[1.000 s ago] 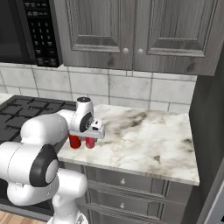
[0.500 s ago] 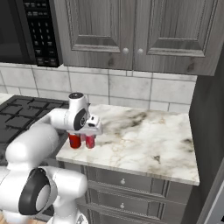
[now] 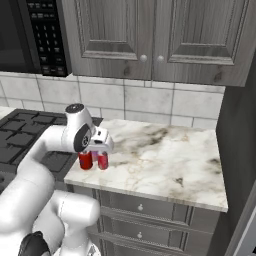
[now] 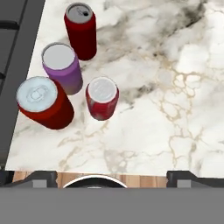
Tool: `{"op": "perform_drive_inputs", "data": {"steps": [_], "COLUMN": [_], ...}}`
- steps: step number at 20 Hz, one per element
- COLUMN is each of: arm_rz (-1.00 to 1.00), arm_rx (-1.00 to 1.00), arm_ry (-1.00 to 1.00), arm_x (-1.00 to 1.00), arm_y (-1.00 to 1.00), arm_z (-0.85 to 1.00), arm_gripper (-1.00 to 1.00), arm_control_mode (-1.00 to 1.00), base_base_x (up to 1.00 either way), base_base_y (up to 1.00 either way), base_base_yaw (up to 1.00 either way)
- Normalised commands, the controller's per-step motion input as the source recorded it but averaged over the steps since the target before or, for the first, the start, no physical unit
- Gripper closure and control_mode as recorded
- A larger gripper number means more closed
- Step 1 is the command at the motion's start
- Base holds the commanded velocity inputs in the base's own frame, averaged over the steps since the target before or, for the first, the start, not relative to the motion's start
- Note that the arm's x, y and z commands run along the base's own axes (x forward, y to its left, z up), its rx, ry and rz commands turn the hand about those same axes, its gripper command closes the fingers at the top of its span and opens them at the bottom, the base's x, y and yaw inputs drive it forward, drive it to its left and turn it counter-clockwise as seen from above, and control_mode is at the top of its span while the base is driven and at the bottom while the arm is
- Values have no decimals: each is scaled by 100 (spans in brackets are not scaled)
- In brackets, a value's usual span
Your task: Four empty soda cans are scattered around the kitchen. Gather all the cans and cluster them next to the stove for recycling.
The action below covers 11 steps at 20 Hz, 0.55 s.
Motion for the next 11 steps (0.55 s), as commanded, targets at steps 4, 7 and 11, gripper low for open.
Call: {"op": "perform_drive_inputs", "data": {"steps": [4,7,11], "arm_rz": [0,0,0], "arm_rx": [0,0,0], "arm_ry": [-9,-9,-6], "arm_x": [-42,-46,-42], "arm_y": [-2,-2,-3], "arm_z": [32,30,33], "arm_gripper": [-100,-100,-100], "arm_control_mode": [-100,-100,-100], "base_base_x": [0,0,0], "base_base_y": [0,0,0], "base_base_yaw": [0,0,0]}}
